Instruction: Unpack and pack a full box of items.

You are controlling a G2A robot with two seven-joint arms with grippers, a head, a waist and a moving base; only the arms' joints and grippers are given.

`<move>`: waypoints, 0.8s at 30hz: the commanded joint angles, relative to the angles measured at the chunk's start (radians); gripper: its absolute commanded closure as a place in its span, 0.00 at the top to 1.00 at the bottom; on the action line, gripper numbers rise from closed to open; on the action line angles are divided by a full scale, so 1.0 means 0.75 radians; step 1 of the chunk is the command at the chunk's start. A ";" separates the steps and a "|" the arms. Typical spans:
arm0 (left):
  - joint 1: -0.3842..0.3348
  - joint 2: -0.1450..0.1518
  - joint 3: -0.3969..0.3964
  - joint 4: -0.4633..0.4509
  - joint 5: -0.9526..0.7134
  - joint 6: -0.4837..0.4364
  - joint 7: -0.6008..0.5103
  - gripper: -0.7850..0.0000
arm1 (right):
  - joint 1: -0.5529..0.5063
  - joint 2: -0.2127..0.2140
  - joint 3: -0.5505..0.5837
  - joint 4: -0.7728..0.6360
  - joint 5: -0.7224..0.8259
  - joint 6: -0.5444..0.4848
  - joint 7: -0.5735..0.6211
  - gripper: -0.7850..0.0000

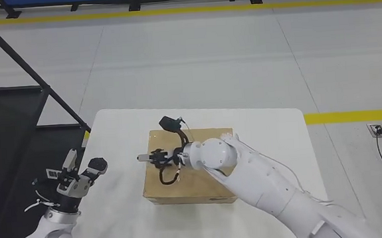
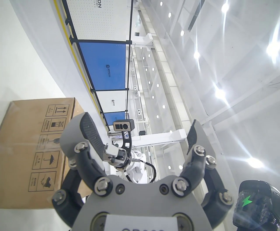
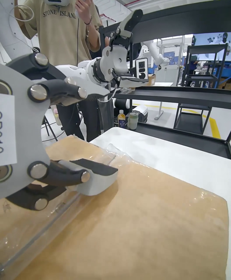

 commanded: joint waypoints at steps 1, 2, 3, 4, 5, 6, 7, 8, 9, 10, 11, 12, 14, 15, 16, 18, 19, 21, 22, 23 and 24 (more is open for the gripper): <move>-0.001 0.002 -0.004 0.006 -0.007 0.002 -0.011 1.00 | 0.018 -0.025 -0.016 0.041 -0.001 0.024 -0.018 0.20; -0.002 0.003 -0.006 0.010 -0.008 0.002 -0.019 1.00 | 0.025 -0.039 -0.023 0.060 0.005 0.027 -0.019 0.17; -0.003 0.004 -0.009 0.015 -0.011 0.004 -0.026 1.00 | 0.032 -0.052 -0.030 0.080 0.007 0.030 -0.012 0.16; -0.005 0.005 -0.011 0.020 -0.012 0.005 -0.033 1.00 | 0.041 -0.063 -0.039 0.098 0.001 0.036 -0.007 0.15; -0.007 0.006 -0.014 0.025 -0.014 0.007 -0.040 1.00 | 0.046 -0.074 -0.046 0.112 -0.004 0.039 -0.006 0.15; -0.008 0.007 -0.017 0.029 -0.017 0.010 -0.046 1.00 | 0.052 -0.084 -0.054 0.125 -0.017 0.048 -0.011 0.14; -0.010 0.009 -0.019 0.032 -0.017 0.011 -0.052 1.00 | 0.057 -0.093 -0.061 0.135 -0.029 0.061 -0.014 0.14; -0.012 0.010 -0.021 0.035 -0.018 0.014 -0.058 1.00 | 0.058 -0.102 -0.064 0.142 -0.030 0.072 -0.015 0.13; -0.014 0.011 -0.023 0.038 -0.019 0.017 -0.064 1.00 | 0.060 -0.109 -0.064 0.150 -0.032 0.083 -0.017 0.13; -0.017 0.012 -0.026 0.042 -0.021 0.020 -0.069 1.00 | 0.064 -0.116 -0.065 0.157 -0.038 0.096 -0.020 0.13; -0.019 0.013 -0.027 0.044 -0.021 0.022 -0.074 1.00 | 0.064 -0.121 -0.064 0.161 -0.044 0.104 -0.026 0.15; -0.021 0.015 -0.029 0.046 -0.020 0.026 -0.080 1.00 | 0.063 -0.125 -0.063 0.162 -0.050 0.108 -0.030 0.14; -0.025 0.017 -0.032 0.048 -0.019 0.028 -0.091 1.00 | 0.060 -0.129 -0.056 0.160 -0.067 0.118 -0.038 0.11; -0.027 0.018 -0.034 0.049 -0.022 0.031 -0.097 1.00 | 0.055 -0.128 -0.050 0.154 -0.076 0.125 -0.042 0.10; -0.029 0.020 -0.035 0.050 -0.021 0.032 -0.102 1.00 | 0.049 -0.126 -0.043 0.144 -0.085 0.130 -0.044 0.09; -0.034 0.022 -0.036 0.052 -0.021 0.036 -0.113 1.00 | 0.034 -0.117 -0.028 0.117 -0.115 0.144 -0.057 0.09; -0.037 0.023 -0.036 0.053 -0.022 0.037 -0.120 1.00 | 0.024 -0.111 -0.019 0.097 -0.131 0.156 -0.060 0.08; -0.042 0.025 -0.034 0.056 -0.021 0.041 -0.129 1.00 | -0.001 -0.094 0.004 0.052 -0.167 0.196 -0.072 0.05; -0.045 0.026 -0.033 0.057 -0.021 0.042 -0.135 1.00 | -0.017 -0.084 0.018 0.025 -0.183 0.221 -0.077 0.04; -0.048 0.027 -0.032 0.060 -0.020 0.043 -0.138 1.00 | -0.032 -0.073 0.033 -0.003 -0.202 0.250 -0.081 0.04; -0.051 0.028 -0.031 0.061 -0.020 0.044 -0.138 1.00 | -0.050 -0.061 0.052 -0.034 -0.218 0.272 -0.084 0.02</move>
